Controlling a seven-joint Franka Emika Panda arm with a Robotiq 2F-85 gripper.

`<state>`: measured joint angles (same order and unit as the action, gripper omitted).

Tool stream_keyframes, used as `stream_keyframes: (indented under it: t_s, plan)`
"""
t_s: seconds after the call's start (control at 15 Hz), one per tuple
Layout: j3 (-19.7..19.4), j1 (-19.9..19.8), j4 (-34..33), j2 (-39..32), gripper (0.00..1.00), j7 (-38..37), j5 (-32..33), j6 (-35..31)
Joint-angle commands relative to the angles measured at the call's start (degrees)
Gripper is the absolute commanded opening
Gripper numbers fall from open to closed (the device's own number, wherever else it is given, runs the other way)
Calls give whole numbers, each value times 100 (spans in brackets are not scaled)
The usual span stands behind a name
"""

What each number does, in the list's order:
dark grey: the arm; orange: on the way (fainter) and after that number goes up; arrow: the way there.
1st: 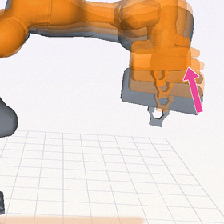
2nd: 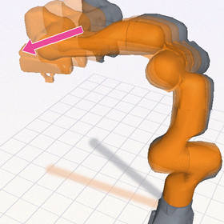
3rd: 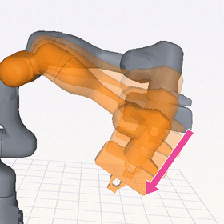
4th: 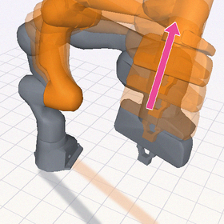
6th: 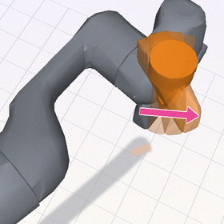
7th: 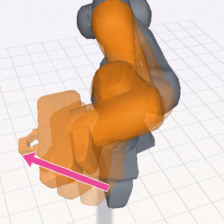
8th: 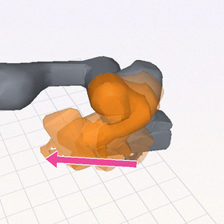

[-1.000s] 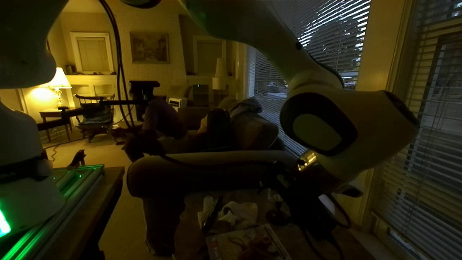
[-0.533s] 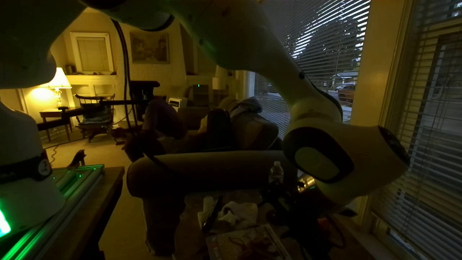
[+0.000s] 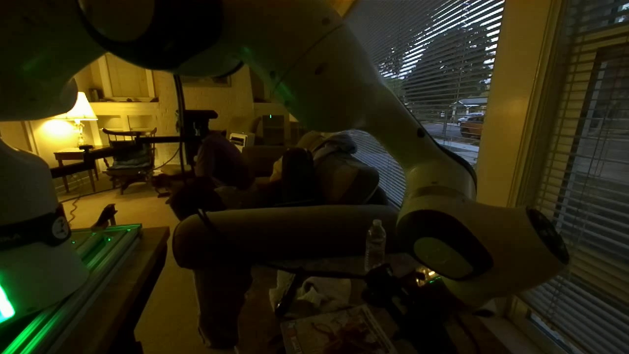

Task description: Move the book to the left

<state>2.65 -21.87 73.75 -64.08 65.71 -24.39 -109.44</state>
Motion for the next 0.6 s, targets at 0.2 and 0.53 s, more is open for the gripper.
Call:
stream_keyframes:
  t_s: [0.2,0.53]
  plan:
    - [205,-51,-1213,-848,100,-94,285,473]
    - [227,-49,-1868,-1313,100,-185,379,727]
